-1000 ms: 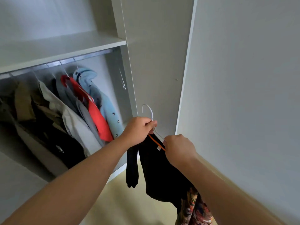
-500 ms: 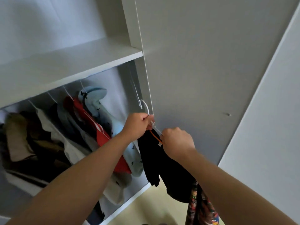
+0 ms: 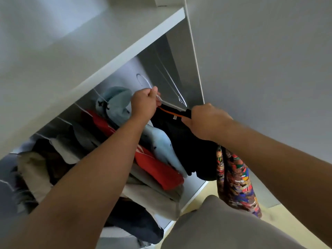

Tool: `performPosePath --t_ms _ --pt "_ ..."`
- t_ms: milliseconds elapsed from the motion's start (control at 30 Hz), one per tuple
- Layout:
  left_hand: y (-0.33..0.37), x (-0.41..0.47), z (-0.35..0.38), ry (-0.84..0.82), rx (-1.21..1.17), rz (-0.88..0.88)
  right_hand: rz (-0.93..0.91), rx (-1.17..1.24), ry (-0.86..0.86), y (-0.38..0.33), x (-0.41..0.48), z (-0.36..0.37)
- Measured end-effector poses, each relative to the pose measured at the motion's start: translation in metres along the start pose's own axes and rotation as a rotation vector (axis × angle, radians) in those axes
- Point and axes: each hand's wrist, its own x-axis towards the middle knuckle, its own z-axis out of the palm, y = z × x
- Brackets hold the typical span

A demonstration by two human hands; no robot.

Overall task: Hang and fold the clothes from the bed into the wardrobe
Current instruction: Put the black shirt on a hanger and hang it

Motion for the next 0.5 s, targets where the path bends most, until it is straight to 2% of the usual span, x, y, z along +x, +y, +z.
performPosePath --t_ms 167,300,500 --pt "-0.018 0.053 -0.013 0.072 -0.003 0.006 0.016 -0.064 0.017 -0.025 0.013 0.010" --pt "-0.023 0.078 -0.014 0.106 -0.026 0.041 -0.051 -0.145 0.048 -0.041 0.030 0.023" --pt "-0.026 0.111 -0.031 0.198 -0.160 -0.006 -0.109 -0.083 0.144 -0.065 0.059 0.041"
